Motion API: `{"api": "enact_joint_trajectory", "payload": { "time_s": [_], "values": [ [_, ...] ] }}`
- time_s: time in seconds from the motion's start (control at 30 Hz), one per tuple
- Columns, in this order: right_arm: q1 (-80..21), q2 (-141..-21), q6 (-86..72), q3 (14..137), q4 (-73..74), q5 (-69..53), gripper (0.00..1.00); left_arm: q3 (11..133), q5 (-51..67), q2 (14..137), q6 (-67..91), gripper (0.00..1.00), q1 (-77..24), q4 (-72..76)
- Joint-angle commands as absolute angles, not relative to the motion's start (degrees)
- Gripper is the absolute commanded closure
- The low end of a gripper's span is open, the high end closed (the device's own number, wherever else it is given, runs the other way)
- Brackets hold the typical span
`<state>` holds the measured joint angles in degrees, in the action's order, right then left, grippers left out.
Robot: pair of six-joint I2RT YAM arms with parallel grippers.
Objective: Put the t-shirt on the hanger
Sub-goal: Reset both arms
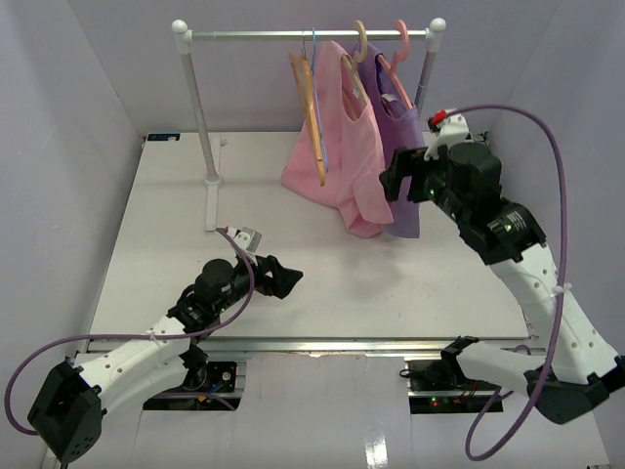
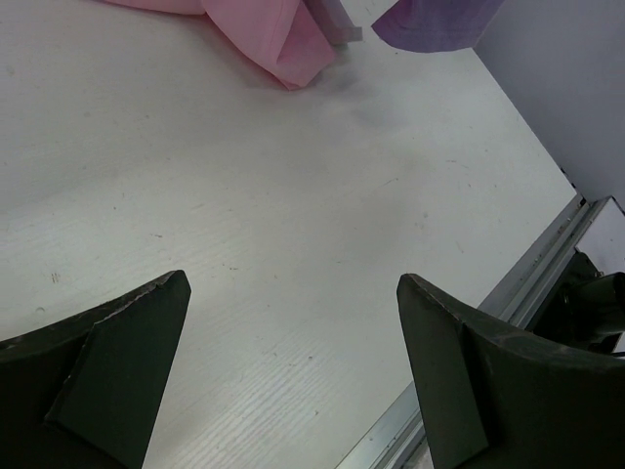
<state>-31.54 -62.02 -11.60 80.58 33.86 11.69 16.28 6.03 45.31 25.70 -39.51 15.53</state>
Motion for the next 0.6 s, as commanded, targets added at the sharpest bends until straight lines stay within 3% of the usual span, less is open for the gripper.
{"api": "enact_joint_trajectory", "payload": {
  "time_s": [0.0, 0.27, 0.57],
  "values": [
    [-31.75, -53.1, -13.73, 68.85, 30.03, 14.98, 0.1, 15.45, 5.75, 43.52, 24.32, 0.02, -39.81, 18.06],
    [-31.65, -37.7, -11.64, 51.11, 25.91, 14.44, 0.1, 14.78, 7.73, 41.13, 24.08, 0.02, -39.81, 18.98],
    [-31.64, -29.97, -12.83, 42.16, 23.62, 14.2, 0.1, 13.25, 9.8, 37.7, 24.26, 0.02, -39.81, 21.3]
  ]
}}
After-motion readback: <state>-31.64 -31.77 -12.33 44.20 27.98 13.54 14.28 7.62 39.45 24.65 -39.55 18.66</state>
